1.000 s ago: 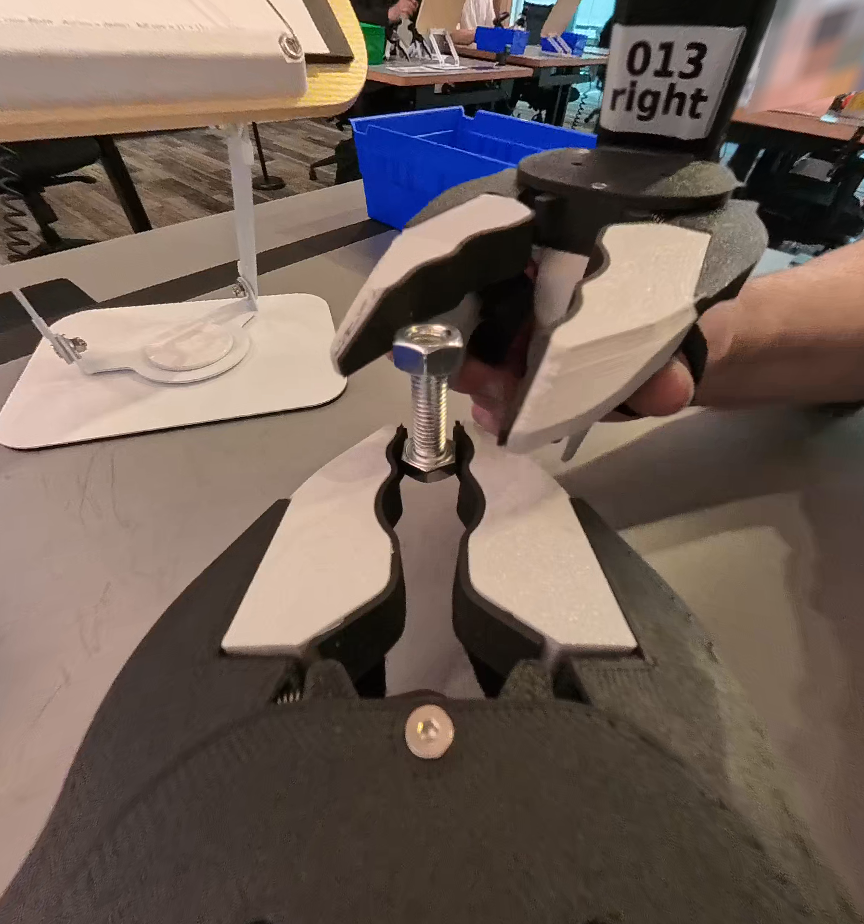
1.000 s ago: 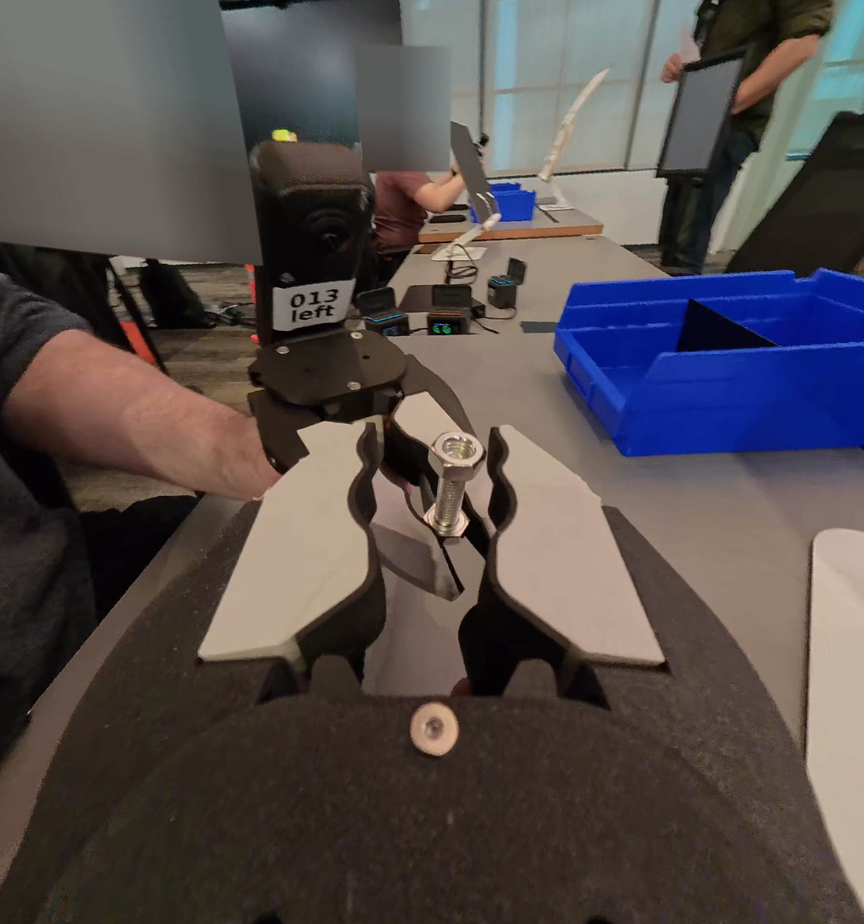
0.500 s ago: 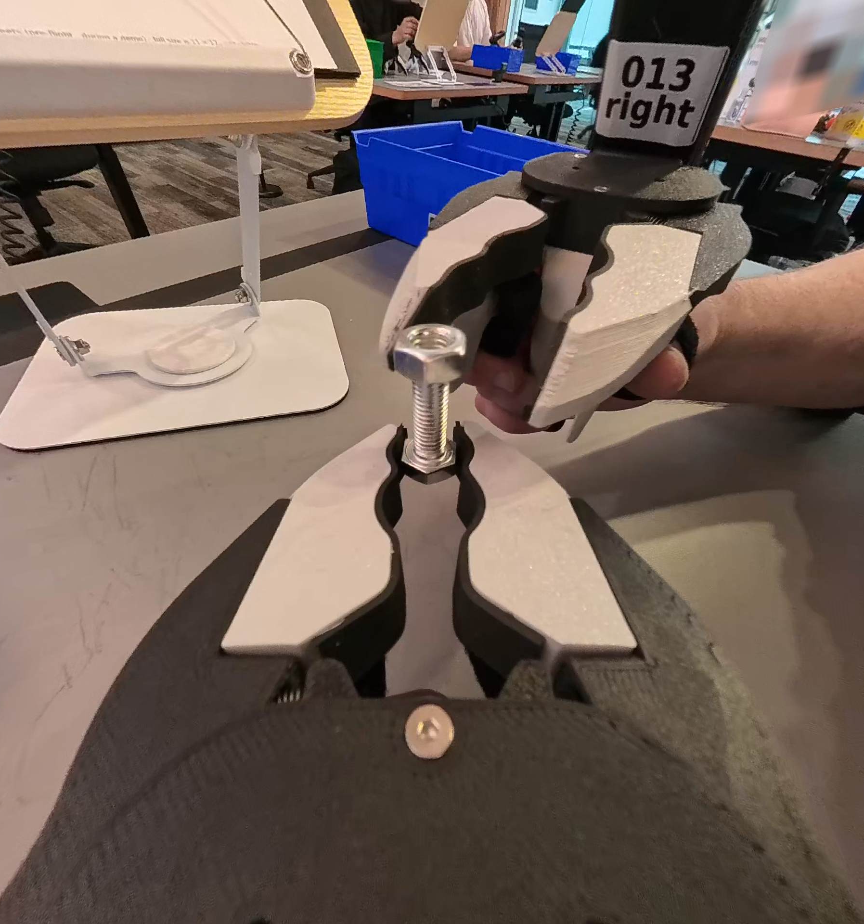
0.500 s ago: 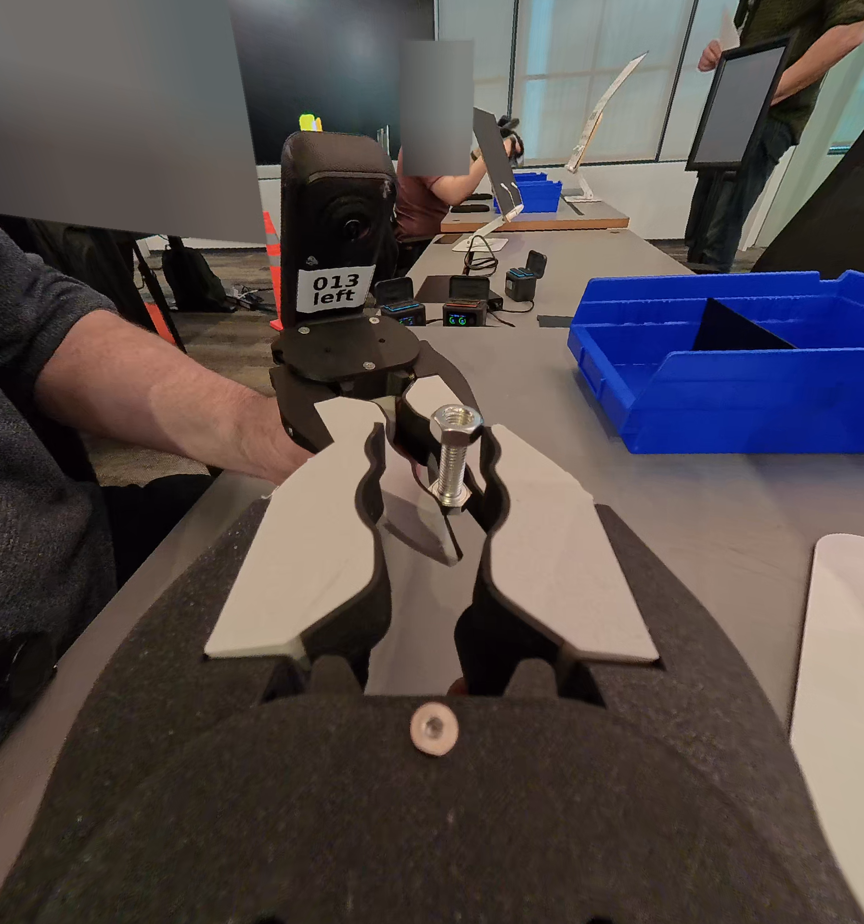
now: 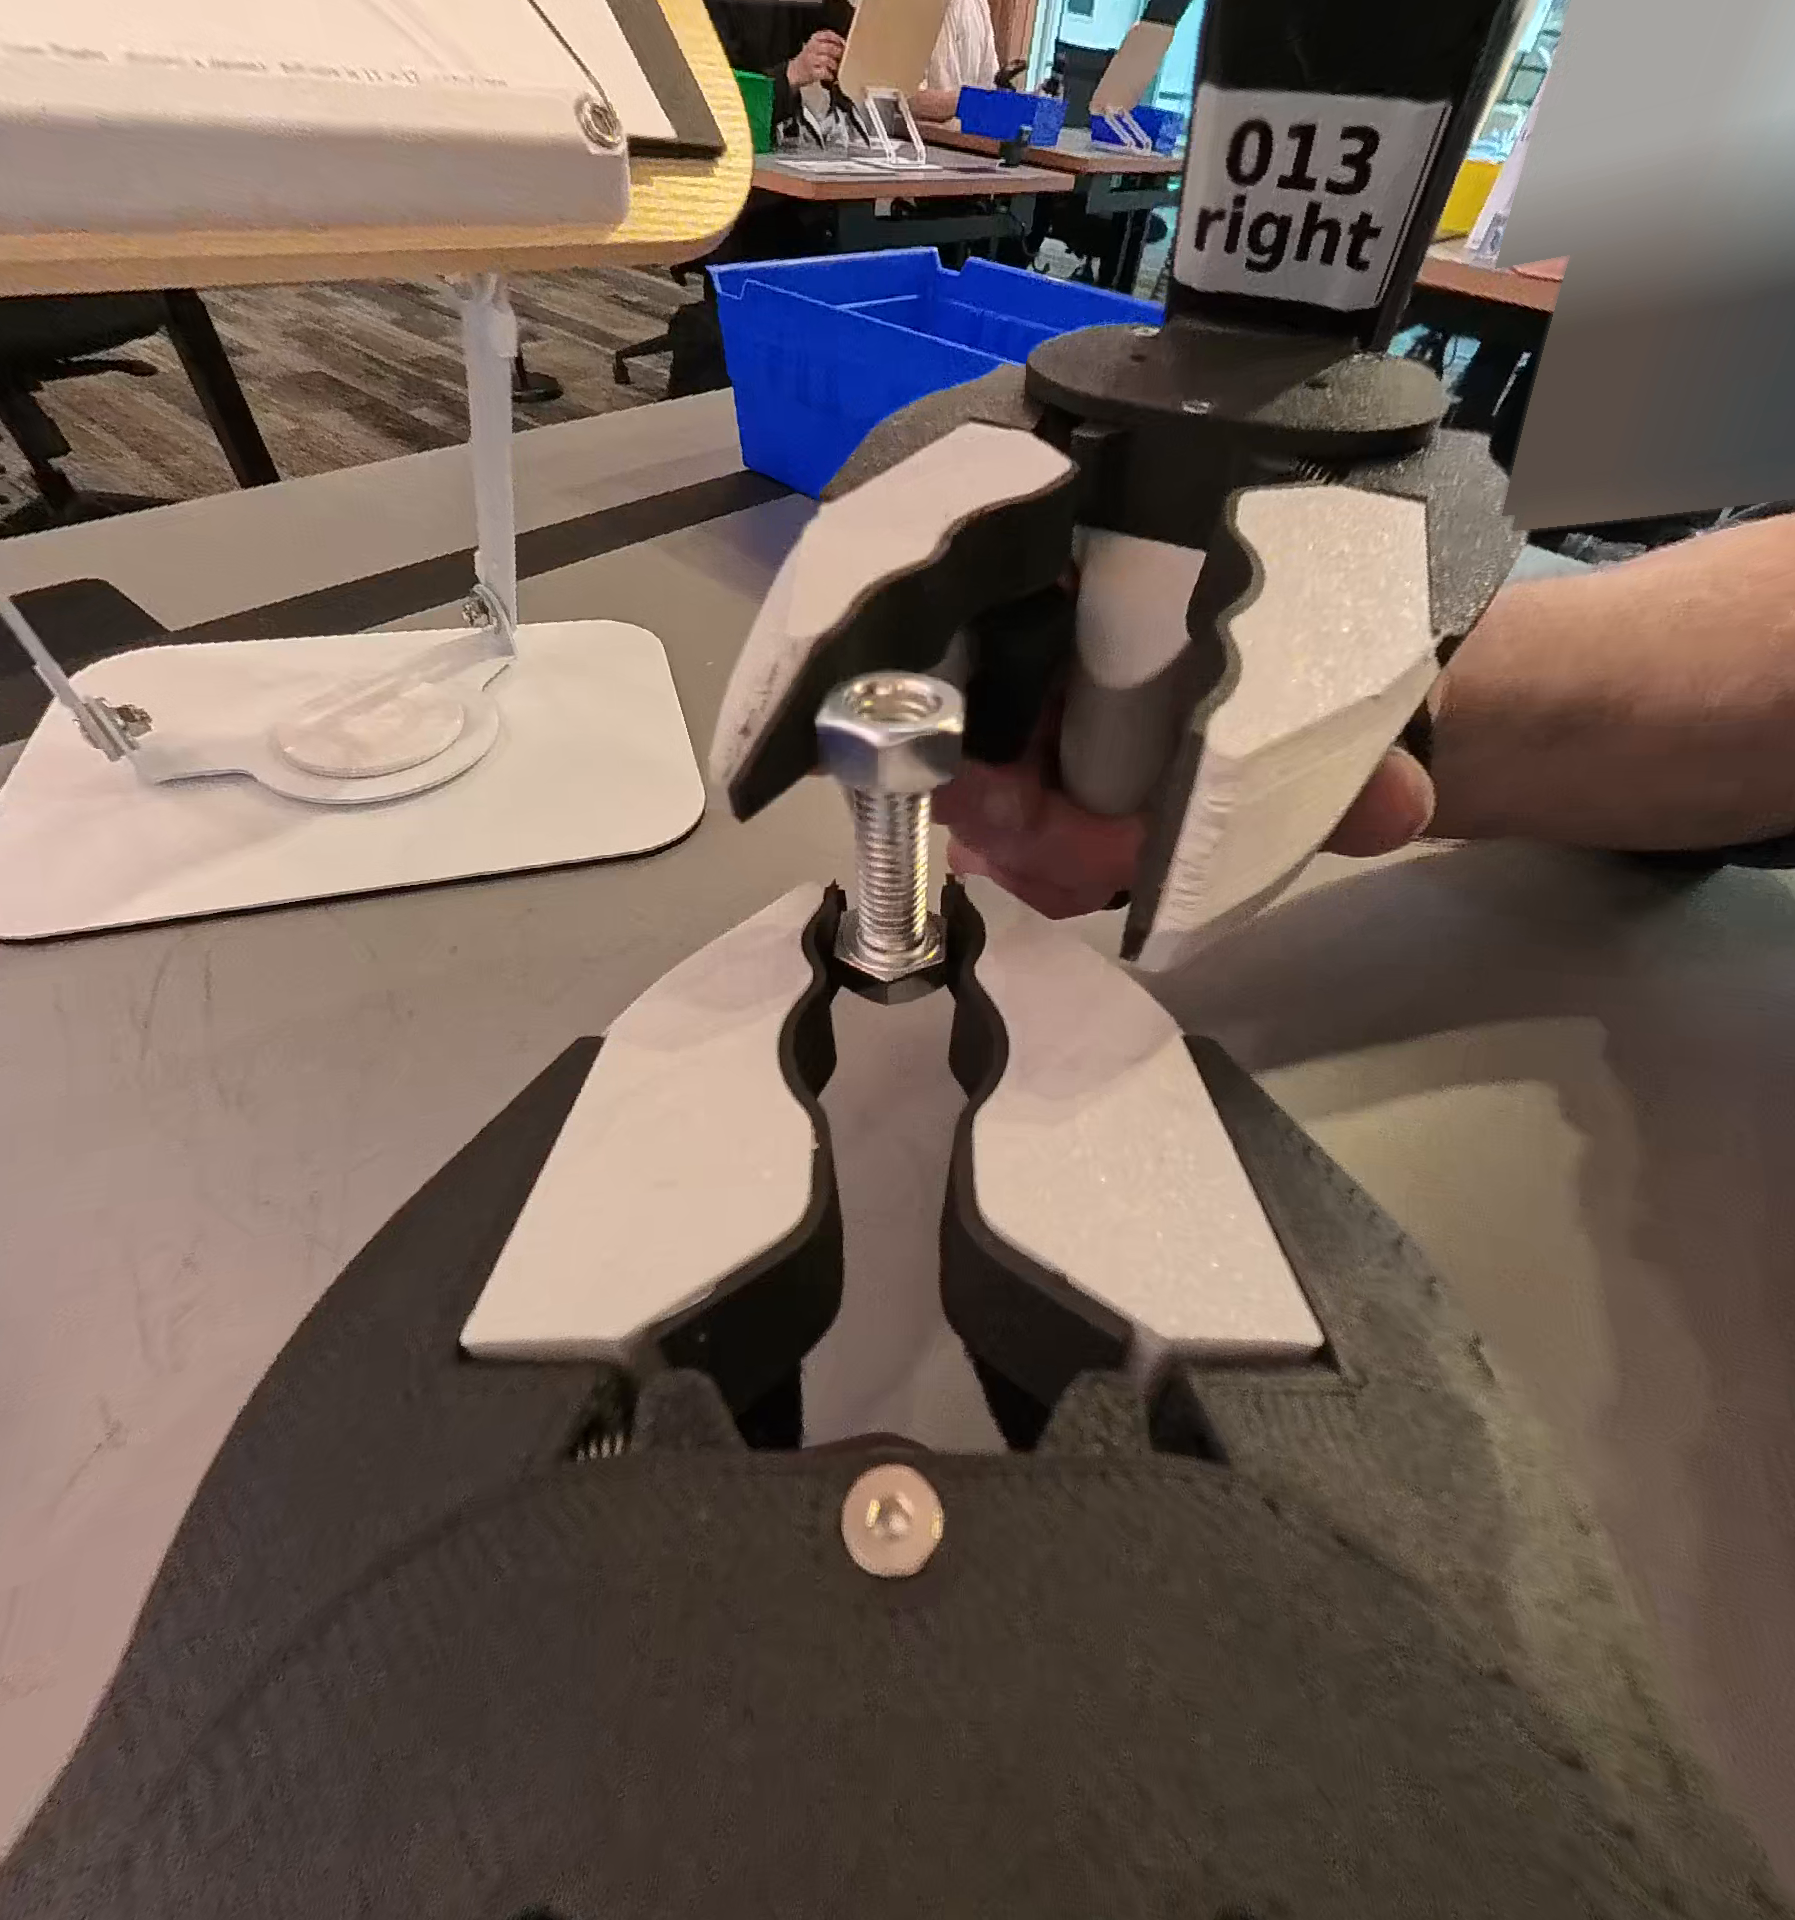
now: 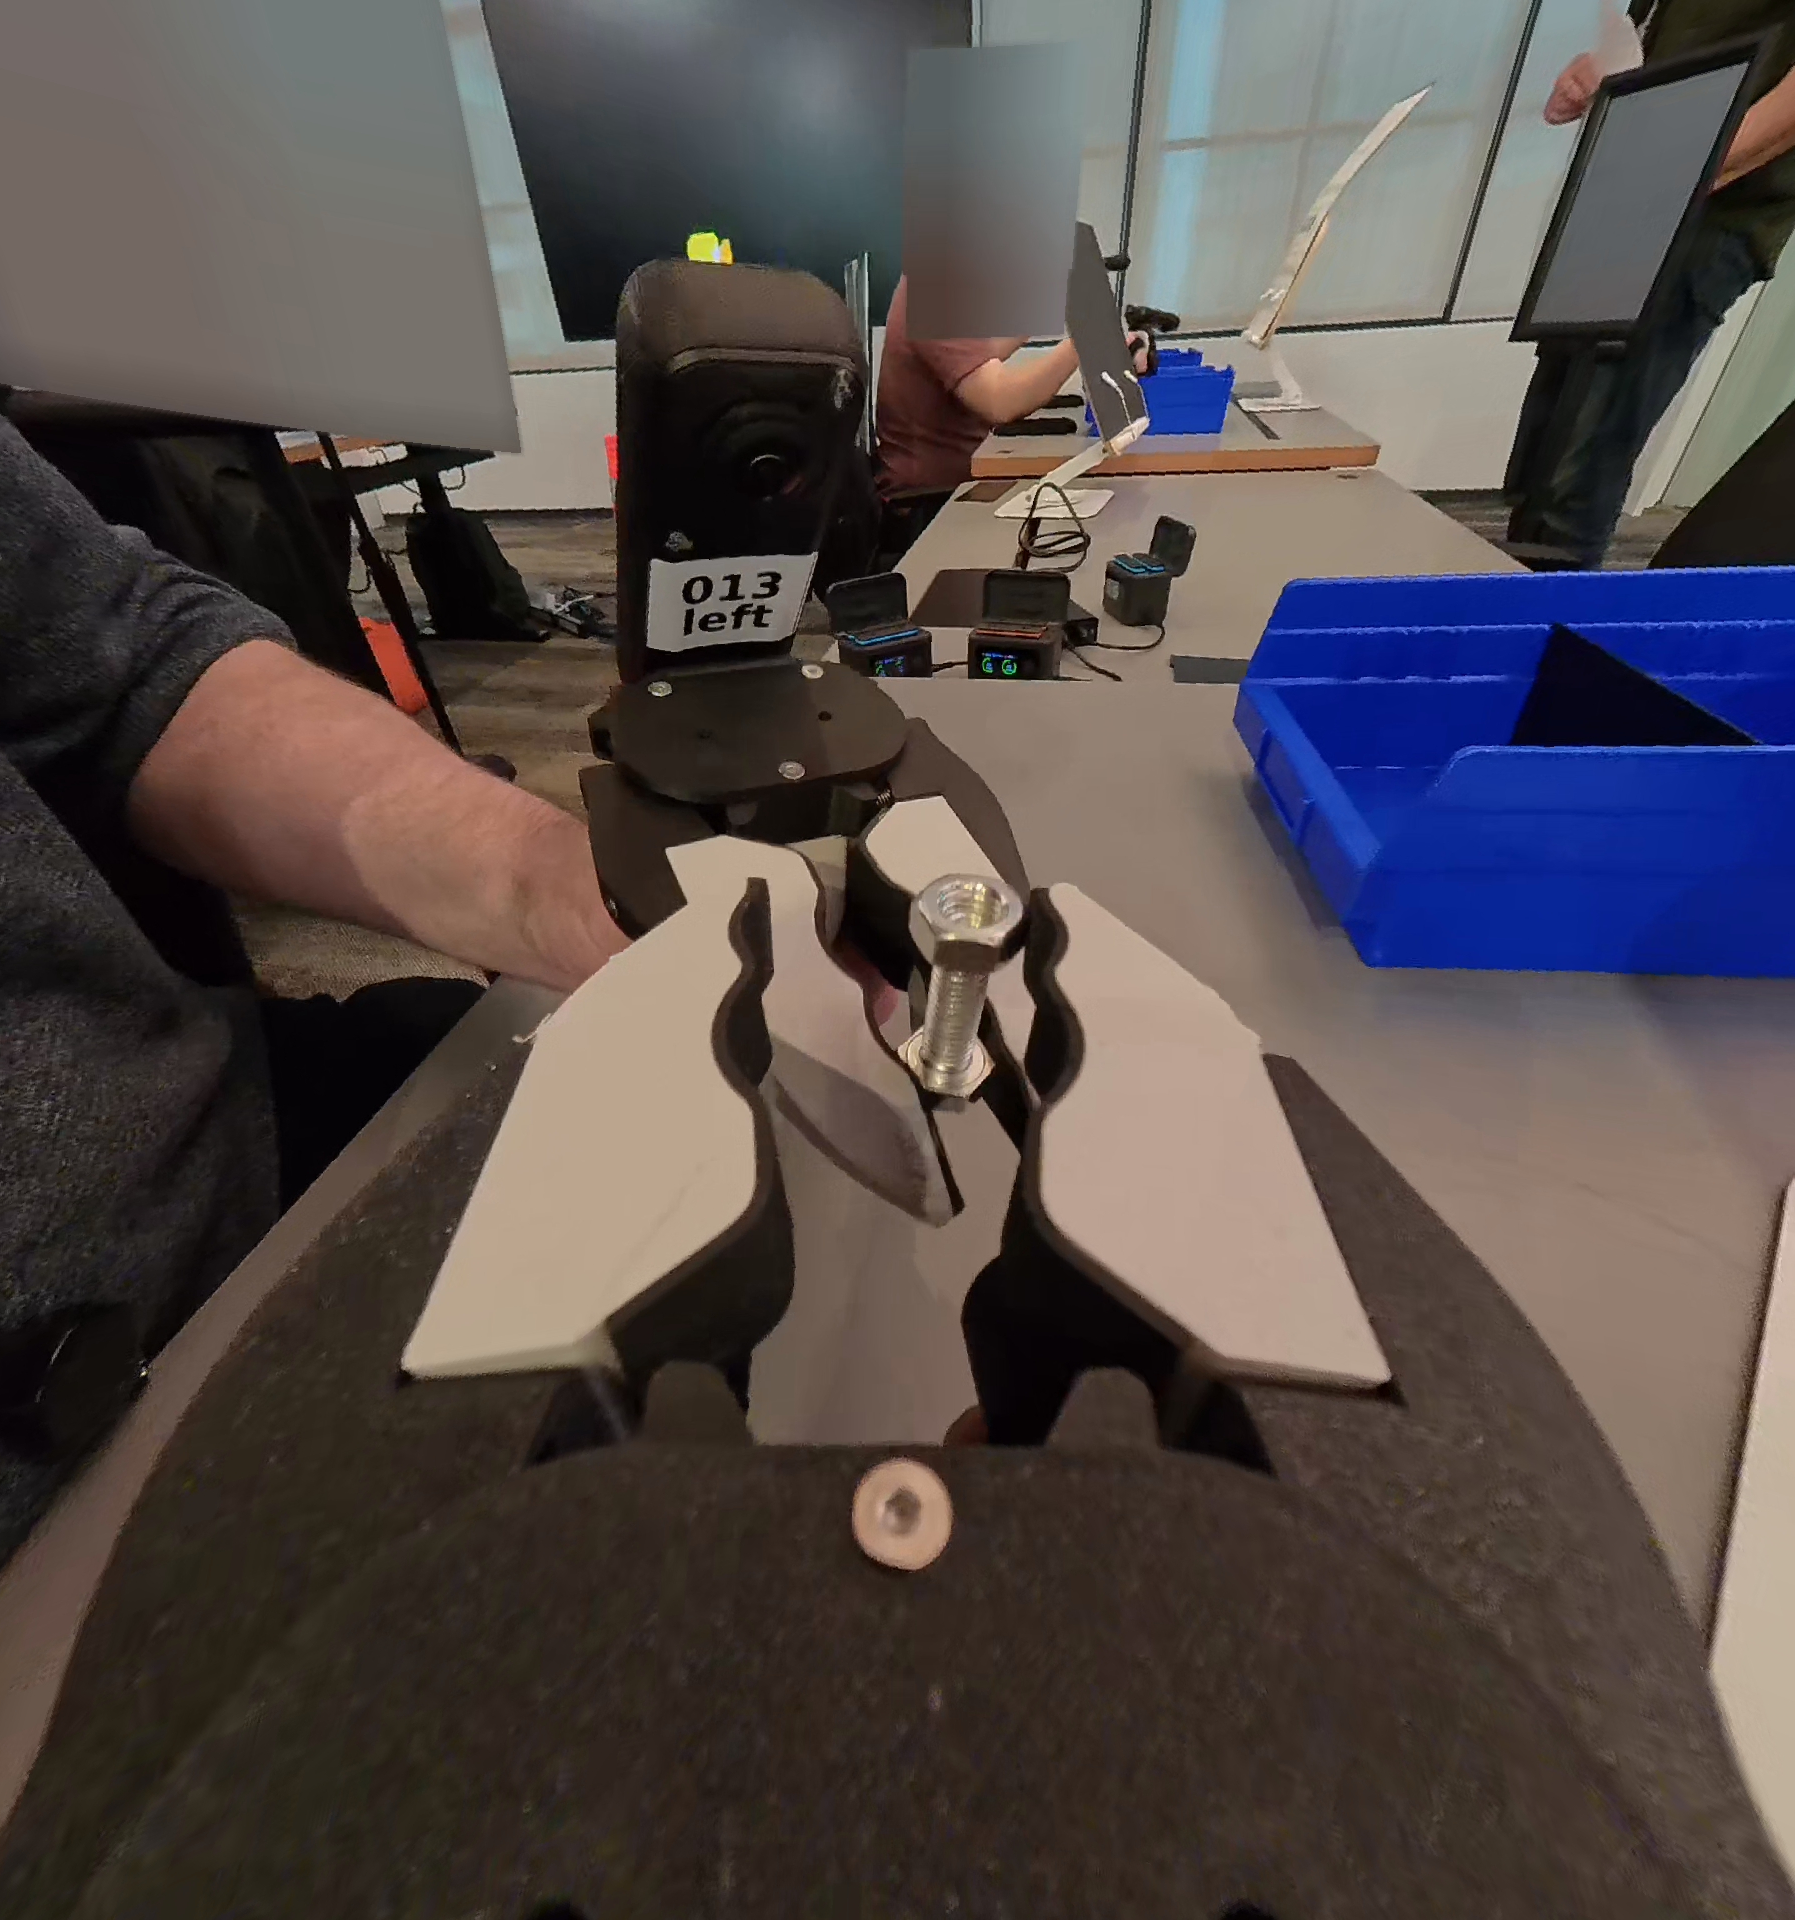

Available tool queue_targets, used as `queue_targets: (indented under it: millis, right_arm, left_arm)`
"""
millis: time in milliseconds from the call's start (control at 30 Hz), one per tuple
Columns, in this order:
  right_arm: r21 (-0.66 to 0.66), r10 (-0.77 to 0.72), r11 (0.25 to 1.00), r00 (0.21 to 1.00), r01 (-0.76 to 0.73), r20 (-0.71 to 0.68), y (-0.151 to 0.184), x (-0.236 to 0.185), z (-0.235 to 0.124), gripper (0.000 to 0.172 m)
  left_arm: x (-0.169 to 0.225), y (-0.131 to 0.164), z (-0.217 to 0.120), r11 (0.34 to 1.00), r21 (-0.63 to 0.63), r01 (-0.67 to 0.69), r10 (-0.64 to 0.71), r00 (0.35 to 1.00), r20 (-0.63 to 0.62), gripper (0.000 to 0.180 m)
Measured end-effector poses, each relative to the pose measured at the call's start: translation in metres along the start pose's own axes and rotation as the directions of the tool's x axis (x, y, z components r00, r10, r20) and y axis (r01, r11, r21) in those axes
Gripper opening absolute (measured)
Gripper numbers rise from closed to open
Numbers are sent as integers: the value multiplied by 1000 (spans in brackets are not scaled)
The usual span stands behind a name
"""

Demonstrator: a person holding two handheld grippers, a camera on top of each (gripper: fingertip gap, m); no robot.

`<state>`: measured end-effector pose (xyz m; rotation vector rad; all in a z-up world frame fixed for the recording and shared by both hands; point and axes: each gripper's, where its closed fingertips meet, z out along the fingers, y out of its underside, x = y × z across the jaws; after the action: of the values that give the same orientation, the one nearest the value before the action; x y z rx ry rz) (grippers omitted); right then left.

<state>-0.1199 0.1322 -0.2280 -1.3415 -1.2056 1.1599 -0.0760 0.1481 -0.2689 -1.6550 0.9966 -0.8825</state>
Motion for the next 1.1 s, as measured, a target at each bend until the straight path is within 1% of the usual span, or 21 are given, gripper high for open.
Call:
queue_targets:
  millis: [133,233,300,333,400,500,533,667,733,800,933,1000,1100]
  right_arm:
    - [10,5,1000,1000,-4,-15,1,-1,-8,46]
    - [8,-10,1000,1000,11,-16,2,-4,-15,38]
    - [27,-16,1000,999,17,-37,0,-3,-18,37]
    - [24,-11,1000,999,12,-50,-1,0,-18,40]
    - [21,4,1000,999,-3,-54,-2,5,-13,52]
    - [8,27,1000,999,-27,17,-3,2,1,67]
    - [4,26,1000,999,-26,43,-2,-1,5,69]
    - [22,10,1000,995,-12,96,-3,-11,12,63]
    - [24,2,1000,996,-4,84,-4,-11,9,61]
    - [27,14,999,997,-16,74,-4,-10,4,64]
    - [39,3,999,999,-5,51,-4,-11,-8,59]
    - [48,10,999,999,-11,35,-4,-8,-14,50]
    - [49,40,998,999,-41,16,-3,1,-12,60]
  left_arm:
    - [-3,-1,-2,1000,3,15,-15,1000,1,18]
    - [-7,-2,-3,997,24,73,-73,997,-9,18]
    - [-10,0,-5,998,12,55,-55,998,6,18]
    - [-10,0,-5,999,6,42,-42,999,6,18]
    - [-5,-2,-4,999,7,38,-38,999,-16,18]
    - [4,0,0,1000,-20,2,-3,999,-40,18]
    - [6,0,1,1000,-25,-3,2,999,-43,18]
    - [6,0,0,1000,-24,2,-3,999,-45,18]
    - [3,0,-1,1000,-19,10,-10,999,-37,18]
    - [1,-1,-2,999,-11,31,-32,999,-41,18]
    - [-2,-2,-4,999,2,52,-52,998,-41,18]
    - [-4,-1,-4,999,-5,46,-46,999,-29,18]
    - [-1,2,-2,999,-27,33,-34,999,-33,18]
